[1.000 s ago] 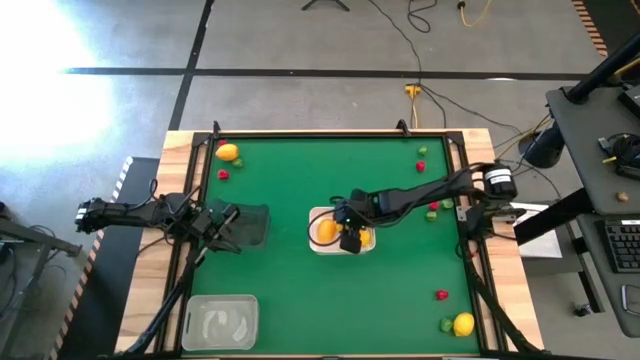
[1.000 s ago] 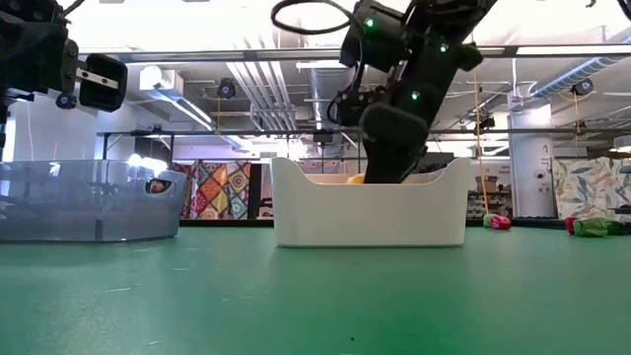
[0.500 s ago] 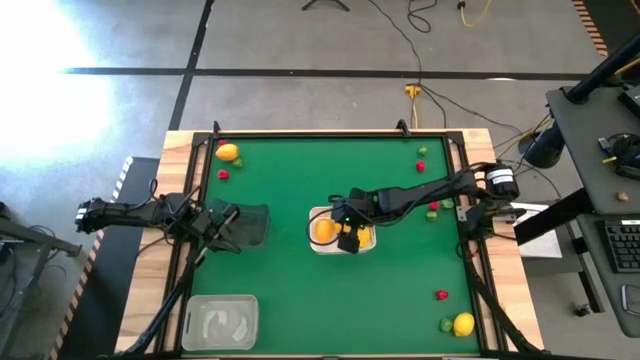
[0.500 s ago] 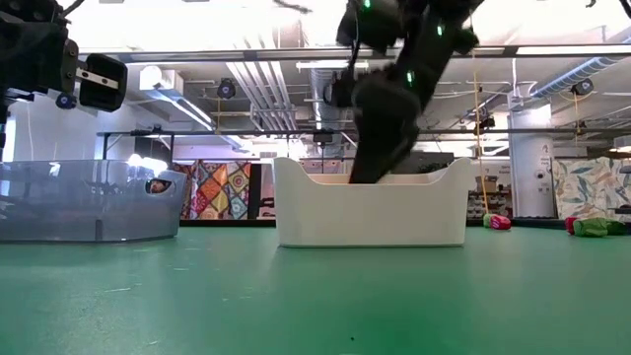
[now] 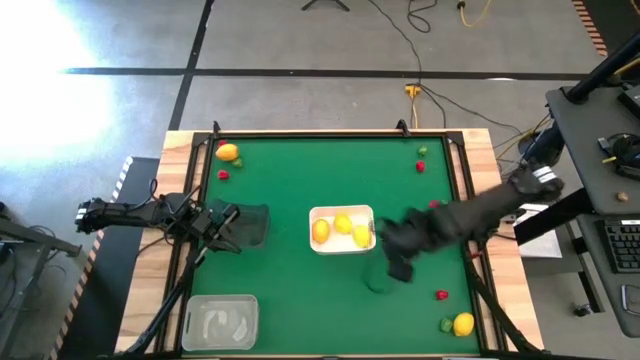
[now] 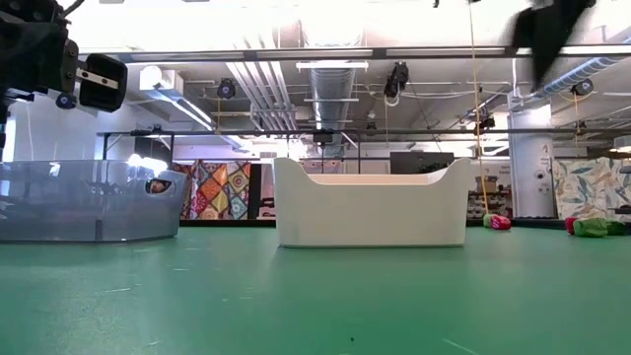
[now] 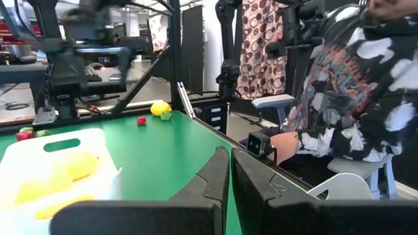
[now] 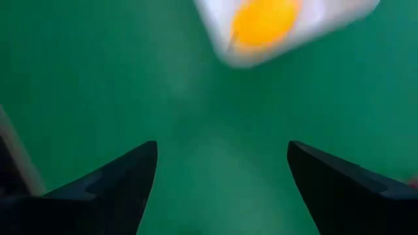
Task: Sort produce into baskets
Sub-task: Put the yellow lemon into the white bin
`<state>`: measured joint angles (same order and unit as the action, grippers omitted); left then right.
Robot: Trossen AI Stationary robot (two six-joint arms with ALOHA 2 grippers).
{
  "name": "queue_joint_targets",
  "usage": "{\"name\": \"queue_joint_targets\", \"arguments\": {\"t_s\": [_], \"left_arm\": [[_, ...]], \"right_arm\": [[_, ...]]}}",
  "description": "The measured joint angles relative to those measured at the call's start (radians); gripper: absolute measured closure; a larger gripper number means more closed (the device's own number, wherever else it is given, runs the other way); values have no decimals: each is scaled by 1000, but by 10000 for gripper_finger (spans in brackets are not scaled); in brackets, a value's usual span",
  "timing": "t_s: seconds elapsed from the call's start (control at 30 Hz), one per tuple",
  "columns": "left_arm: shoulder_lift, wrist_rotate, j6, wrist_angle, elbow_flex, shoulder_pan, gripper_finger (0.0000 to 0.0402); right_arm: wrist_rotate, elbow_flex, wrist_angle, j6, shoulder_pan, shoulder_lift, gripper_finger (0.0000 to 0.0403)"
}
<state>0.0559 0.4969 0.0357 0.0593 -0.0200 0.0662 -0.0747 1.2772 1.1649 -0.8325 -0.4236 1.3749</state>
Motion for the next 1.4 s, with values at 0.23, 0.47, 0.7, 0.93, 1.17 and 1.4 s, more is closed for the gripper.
{"name": "queue_joint_targets", "arguments": {"t_s": [0.23,0.47,0.7,0.93,1.17,1.4], "left_arm": [[0,0,0,0,0,0,400],[0,0,0,0,0,0,400],[0,0,0,0,0,0,400],[0,0,0,0,0,0,400],[0,0,0,0,0,0,400],[0,0,0,0,0,0,400]], "right_arm": [[157,-81,6,-572,-290,-26,81],[424,-109,5,-779,-434,55,88],[503,-109,-17,-781,-465,129,73],[674,-109,-80,-573,-507,259,45],[703,-109,-77,-386,-519,359,39],[676,-109,-39,-265,-548,383,38]]}}
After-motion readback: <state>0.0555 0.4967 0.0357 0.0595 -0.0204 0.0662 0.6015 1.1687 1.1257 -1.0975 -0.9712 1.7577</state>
